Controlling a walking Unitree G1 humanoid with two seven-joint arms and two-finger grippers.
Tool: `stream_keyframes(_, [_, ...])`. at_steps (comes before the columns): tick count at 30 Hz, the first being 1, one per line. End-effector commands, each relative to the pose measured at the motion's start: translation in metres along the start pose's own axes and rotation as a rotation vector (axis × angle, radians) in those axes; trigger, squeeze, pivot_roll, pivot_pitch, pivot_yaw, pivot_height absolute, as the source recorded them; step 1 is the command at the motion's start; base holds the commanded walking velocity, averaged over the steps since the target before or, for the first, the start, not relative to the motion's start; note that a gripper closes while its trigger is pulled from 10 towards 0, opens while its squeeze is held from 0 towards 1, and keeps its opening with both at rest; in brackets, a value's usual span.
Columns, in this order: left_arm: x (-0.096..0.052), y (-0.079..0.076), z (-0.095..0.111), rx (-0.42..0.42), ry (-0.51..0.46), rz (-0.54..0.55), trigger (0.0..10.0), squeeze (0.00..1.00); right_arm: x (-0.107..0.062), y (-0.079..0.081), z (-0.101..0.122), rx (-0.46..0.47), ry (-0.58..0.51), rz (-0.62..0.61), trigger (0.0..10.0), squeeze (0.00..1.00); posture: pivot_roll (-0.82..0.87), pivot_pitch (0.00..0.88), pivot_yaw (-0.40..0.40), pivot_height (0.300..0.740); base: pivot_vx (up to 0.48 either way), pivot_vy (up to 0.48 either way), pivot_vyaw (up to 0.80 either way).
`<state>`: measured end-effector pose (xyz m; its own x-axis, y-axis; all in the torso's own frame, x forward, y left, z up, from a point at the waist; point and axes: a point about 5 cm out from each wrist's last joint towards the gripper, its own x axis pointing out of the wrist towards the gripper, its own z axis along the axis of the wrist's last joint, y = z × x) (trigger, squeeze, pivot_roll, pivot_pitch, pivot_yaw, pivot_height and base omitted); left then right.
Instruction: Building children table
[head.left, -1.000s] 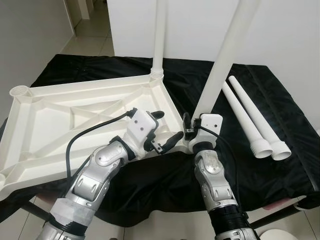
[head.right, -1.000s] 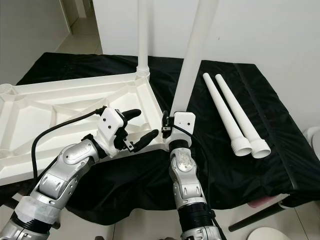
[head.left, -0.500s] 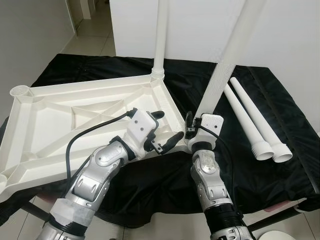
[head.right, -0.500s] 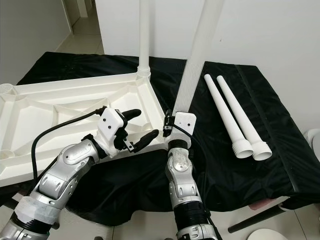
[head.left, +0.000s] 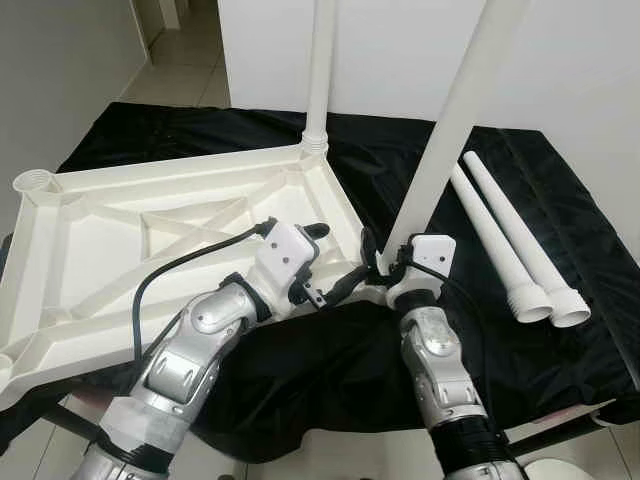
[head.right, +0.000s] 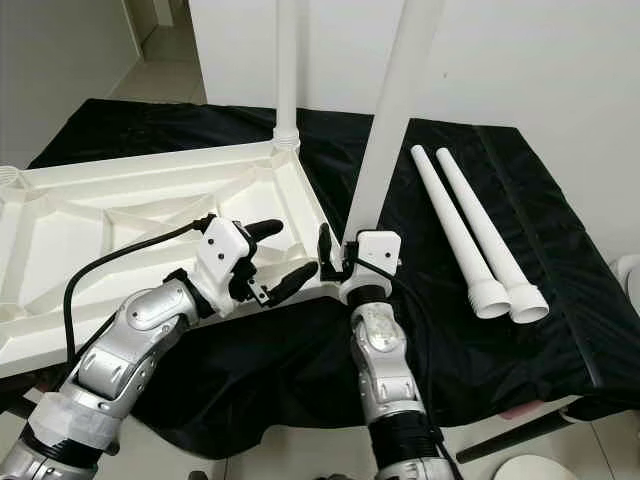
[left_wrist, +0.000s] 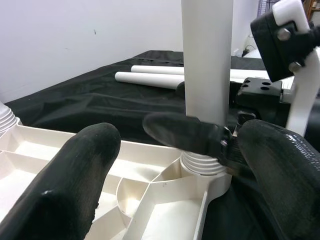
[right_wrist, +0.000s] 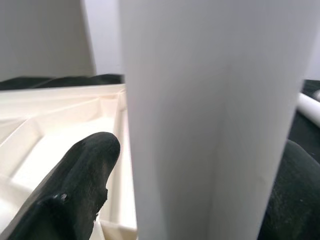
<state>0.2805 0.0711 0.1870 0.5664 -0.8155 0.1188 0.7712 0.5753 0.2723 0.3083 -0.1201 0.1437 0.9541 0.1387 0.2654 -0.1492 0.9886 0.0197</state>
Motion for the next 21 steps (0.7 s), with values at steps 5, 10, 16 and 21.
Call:
stream_keyframes(5, [0.001,-0.015,-0.005,0.003,0.022,-0.11,10.0,0.0,-0.003,-0.019,-0.006,-0.108,0.06,0.222,10.0,0.0,0.0,0.044,-0.009,0.74,0.0,0.0,0.0])
stream_keyframes(10, [0.003,-0.02,-0.013,0.003,0.076,-0.124,10.0,0.0,0.001,-0.025,-0.001,-0.132,0.061,0.347,10.0,0.0,-0.01,0.056,-0.003,0.74,0.0,0.0,0.0])
stream_keyframes(16, [0.004,-0.02,-0.018,0.003,0.106,-0.113,10.0,0.0,0.009,-0.034,0.006,-0.136,0.071,0.449,10.0,0.0,-0.01,0.059,-0.003,0.74,0.0,0.0,0.0])
stream_keyframes(21, [0.004,-0.021,-0.021,0.016,0.123,-0.111,10.0,0.0,0.013,-0.038,0.008,-0.146,0.093,0.503,10.0,0.0,-0.01,0.06,-0.001,0.74,0.0,0.0,0.0])
